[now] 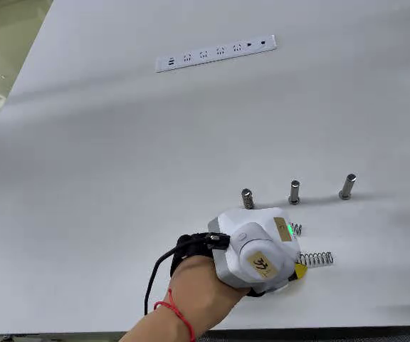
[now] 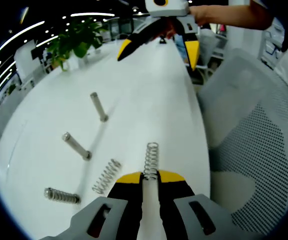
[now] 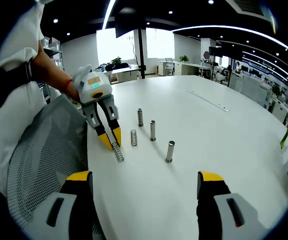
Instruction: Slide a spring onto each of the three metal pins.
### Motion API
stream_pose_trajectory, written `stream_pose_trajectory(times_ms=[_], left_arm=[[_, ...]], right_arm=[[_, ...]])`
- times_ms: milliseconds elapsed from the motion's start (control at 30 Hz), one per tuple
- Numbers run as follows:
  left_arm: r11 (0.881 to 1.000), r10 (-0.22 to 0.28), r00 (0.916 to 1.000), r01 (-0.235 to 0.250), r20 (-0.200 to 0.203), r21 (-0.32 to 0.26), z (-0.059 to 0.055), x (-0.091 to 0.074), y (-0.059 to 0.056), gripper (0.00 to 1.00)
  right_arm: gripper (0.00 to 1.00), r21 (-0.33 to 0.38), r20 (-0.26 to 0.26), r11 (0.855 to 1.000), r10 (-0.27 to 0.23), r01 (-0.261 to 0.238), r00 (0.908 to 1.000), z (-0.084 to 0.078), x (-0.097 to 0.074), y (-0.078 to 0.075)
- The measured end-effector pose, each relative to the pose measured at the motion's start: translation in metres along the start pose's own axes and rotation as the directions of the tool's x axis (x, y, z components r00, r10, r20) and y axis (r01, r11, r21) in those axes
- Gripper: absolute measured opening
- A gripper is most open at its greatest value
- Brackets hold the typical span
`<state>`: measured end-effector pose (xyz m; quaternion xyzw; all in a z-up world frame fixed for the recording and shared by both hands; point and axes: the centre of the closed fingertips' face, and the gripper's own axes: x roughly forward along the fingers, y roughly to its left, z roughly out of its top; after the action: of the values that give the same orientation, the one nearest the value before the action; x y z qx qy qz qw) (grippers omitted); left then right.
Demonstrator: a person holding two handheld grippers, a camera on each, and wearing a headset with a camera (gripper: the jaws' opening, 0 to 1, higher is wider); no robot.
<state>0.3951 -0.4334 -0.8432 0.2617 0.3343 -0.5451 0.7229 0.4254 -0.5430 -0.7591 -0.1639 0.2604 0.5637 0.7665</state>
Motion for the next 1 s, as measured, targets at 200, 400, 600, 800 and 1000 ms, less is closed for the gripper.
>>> stream_pose_trajectory(times_ms=[200, 400, 600, 800, 1000], left_arm=[[1.0, 0.0, 1.0, 0.0, 0.005, -0.007, -0.001, -0.002, -0.001, 0.11], [1.0, -0.006, 0.9998, 0.006, 0.021, -0.015, 0.002, -0.004, -0.003, 0.11], [0.999, -0.005, 0.9981, 0.008, 0.062, -0.038, 0.01, -0.01, -0.003, 0.11], [0.997, 0.015, 0.9906, -0.004, 0.136, -0.078, 0.023, -0.025, 0.001, 0.11], [0.993, 0.043, 0.9739, -0.017, 0.223, -0.115, 0.04, -0.043, 0.007, 0.11]], right_arm=[[0.86, -0.004, -0.002, 1.0, 0.001, -0.001, 1.0, 0.0, 0.001, 0.0], [0.86, -0.006, -0.005, 1.0, 0.003, -0.003, 1.0, -0.001, 0.002, 0.001], [0.85, -0.001, 0.001, 1.0, 0.006, -0.006, 1.0, 0.002, 0.002, 0.003], [0.8, 0.014, 0.037, 1.0, 0.014, -0.014, 0.9992, 0.02, 0.0, 0.005], [0.68, 0.04, 0.083, 0.997, 0.059, -0.062, 0.9949, 0.044, 0.004, 0.016]])
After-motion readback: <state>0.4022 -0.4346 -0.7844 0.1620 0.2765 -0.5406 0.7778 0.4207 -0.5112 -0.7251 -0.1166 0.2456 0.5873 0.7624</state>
